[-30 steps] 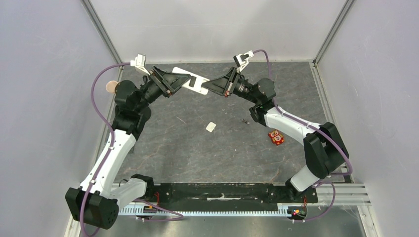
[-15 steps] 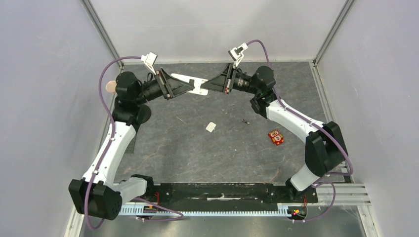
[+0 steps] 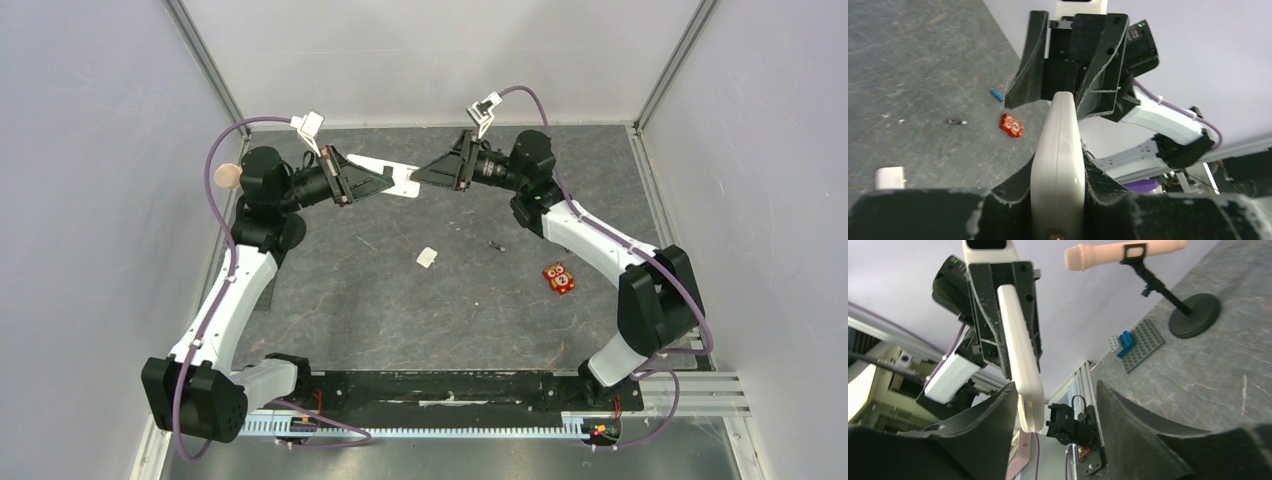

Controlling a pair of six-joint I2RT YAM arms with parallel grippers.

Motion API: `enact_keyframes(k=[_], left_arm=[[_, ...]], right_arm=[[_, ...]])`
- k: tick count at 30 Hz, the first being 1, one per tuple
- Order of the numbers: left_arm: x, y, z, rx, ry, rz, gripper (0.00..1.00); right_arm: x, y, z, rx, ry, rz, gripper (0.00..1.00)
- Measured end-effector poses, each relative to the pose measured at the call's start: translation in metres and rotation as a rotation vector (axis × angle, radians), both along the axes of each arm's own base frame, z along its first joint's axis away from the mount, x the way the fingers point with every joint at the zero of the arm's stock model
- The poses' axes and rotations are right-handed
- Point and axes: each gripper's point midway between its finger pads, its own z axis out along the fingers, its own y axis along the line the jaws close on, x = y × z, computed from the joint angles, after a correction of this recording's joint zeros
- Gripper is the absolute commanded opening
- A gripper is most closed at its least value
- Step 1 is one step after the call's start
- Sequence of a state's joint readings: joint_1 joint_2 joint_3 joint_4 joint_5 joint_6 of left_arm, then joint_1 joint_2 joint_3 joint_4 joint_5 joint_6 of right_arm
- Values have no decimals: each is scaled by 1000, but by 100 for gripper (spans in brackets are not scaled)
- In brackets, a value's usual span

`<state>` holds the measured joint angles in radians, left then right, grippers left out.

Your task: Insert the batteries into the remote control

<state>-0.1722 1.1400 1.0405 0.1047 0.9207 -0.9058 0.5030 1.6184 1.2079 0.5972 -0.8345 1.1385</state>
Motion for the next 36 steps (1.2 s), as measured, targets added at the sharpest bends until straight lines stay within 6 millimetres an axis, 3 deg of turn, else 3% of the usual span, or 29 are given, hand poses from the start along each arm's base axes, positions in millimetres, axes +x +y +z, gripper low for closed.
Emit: enact_keyframes(k=[6,11,18,23,26,28,30,36], left_arm=[[25,20,-41,82,40,164,2],[41,42,-77,167,93,315,2],[45,52,-80,203,71,386,2],[46,53,-80,206,66,393,2],[46,53,-82,206,68,392,2],[47,53,-84,207,73,391,2],[48,52,-86,209,80,387,2],[51,51,-94,216,104,380,2]], right_arm=[[35,-43,-41,-141,48,-228,66],[67,-87,-94,-413,59,-513,63],[78,-172,-194,-916,177,-803,62],[74,-228,-244,-1202,248,-899,64],[69,-264,-265,-1326,300,-924,64],[67,-275,-270,-1348,312,-914,64],[65,-274,-274,-1331,308,-867,64],[58,-238,-278,-1273,243,-693,60]])
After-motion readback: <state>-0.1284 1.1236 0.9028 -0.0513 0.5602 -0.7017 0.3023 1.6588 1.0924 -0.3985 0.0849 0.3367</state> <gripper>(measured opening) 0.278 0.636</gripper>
